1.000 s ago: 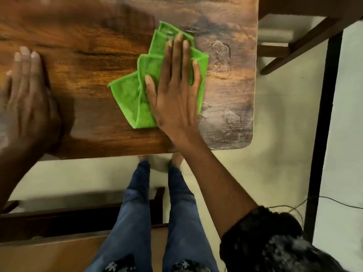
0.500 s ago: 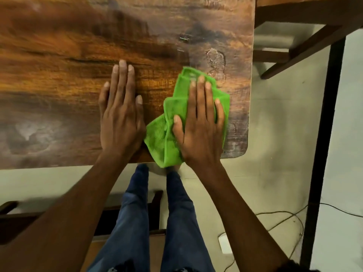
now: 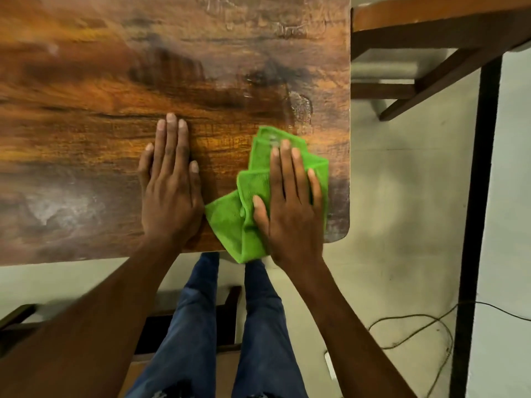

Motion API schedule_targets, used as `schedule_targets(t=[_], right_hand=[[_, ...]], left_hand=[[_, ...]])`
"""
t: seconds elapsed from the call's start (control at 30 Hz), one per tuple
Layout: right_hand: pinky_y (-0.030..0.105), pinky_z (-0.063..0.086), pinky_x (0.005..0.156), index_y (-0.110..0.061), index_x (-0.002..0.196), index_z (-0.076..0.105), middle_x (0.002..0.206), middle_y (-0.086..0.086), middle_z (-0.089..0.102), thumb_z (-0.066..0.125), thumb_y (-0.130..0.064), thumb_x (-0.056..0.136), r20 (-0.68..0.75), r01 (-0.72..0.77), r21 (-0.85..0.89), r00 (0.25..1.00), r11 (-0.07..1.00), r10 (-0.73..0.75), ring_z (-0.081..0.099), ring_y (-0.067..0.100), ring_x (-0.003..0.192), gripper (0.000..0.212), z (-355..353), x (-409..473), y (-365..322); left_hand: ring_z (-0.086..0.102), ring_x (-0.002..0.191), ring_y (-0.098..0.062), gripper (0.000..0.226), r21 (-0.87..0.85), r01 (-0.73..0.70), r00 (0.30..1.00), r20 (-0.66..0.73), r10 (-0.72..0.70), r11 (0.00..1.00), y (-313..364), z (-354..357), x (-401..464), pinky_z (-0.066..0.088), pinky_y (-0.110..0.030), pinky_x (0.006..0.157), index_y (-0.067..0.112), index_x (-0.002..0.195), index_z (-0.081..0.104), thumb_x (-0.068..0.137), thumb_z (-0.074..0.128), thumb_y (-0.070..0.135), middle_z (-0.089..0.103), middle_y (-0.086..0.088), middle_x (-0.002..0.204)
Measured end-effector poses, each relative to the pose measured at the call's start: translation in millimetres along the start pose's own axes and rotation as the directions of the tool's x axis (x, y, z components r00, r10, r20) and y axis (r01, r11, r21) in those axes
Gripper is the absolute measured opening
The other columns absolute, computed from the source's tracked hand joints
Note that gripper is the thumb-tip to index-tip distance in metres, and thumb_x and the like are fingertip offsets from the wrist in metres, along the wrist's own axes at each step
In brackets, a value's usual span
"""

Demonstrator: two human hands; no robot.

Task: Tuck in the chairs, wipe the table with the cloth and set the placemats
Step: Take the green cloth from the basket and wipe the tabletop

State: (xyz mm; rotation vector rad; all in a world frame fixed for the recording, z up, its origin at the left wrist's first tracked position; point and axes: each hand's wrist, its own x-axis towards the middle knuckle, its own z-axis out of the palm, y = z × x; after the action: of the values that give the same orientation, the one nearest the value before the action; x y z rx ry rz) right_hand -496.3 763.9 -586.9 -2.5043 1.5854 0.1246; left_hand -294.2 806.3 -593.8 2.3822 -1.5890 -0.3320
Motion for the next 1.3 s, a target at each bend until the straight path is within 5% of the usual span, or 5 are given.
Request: schedule_targets(t=[0.47, 0.8, 1.13, 1.3], right_hand=[[0.045, 0.010, 0.133, -0.010, 0.169, 0.013, 0.178, 0.009, 0.009, 0.025, -0.048, 0.112, -0.099, 0.048, 0.074, 0.994, 0.996, -0.040, 0.006, 0.020, 0.165, 0.070, -14, 111, 12], [0.047, 0.016, 0.132, -0.015, 0.170, 0.009, 0.179, 0.004, 0.007, 0.031, -0.048, 0.111, 0.038, -0.035, 0.023, 0.999, 0.999, 0.034, 0.003, 0.019, 0.166, 0.071, -5, -29, 41], [0.043, 0.012, 0.133, -0.015, 0.170, 0.012, 0.179, 0.005, 0.010, 0.024, -0.049, 0.112, -0.089, 0.004, 0.004, 0.996, 1.000, -0.004, 0.007, 0.017, 0.165, 0.068, -19, 107, 50], [0.048, 0.018, 0.131, -0.009, 0.169, 0.015, 0.178, 0.009, 0.012, 0.029, -0.050, 0.112, -0.080, -0.245, 0.044, 0.965, 0.968, 0.248, 0.009, 0.023, 0.165, 0.072, -7, 27, 1]], left_hand=[[0.003, 0.167, -0.018, 0.061, 0.030, 0.010, 1.000, 0.022, -0.010, 1.000, 3, 0, 1, 0.013, -0.048, 0.134, 0.011, 0.172, 0.012, 0.114, 0.028, 0.024, 0.008, -0.007, 0.180], [0.001, 0.167, -0.017, 0.061, 0.016, 0.025, 0.999, 0.035, -0.026, 1.000, 5, 0, 2, 0.010, -0.047, 0.135, 0.012, 0.172, 0.011, 0.114, 0.027, 0.025, 0.006, -0.006, 0.180], [0.005, 0.167, -0.019, 0.060, 0.019, 0.013, 1.000, 0.013, -0.014, 1.000, 2, -2, 0, 0.011, -0.047, 0.135, 0.009, 0.171, 0.014, 0.115, 0.033, 0.018, 0.010, -0.009, 0.180], [0.003, 0.167, -0.019, 0.060, 0.009, 0.019, 0.999, 0.043, -0.019, 1.000, 1, -4, 1, 0.012, -0.049, 0.135, 0.010, 0.171, 0.012, 0.115, 0.032, 0.019, 0.008, -0.008, 0.180]])
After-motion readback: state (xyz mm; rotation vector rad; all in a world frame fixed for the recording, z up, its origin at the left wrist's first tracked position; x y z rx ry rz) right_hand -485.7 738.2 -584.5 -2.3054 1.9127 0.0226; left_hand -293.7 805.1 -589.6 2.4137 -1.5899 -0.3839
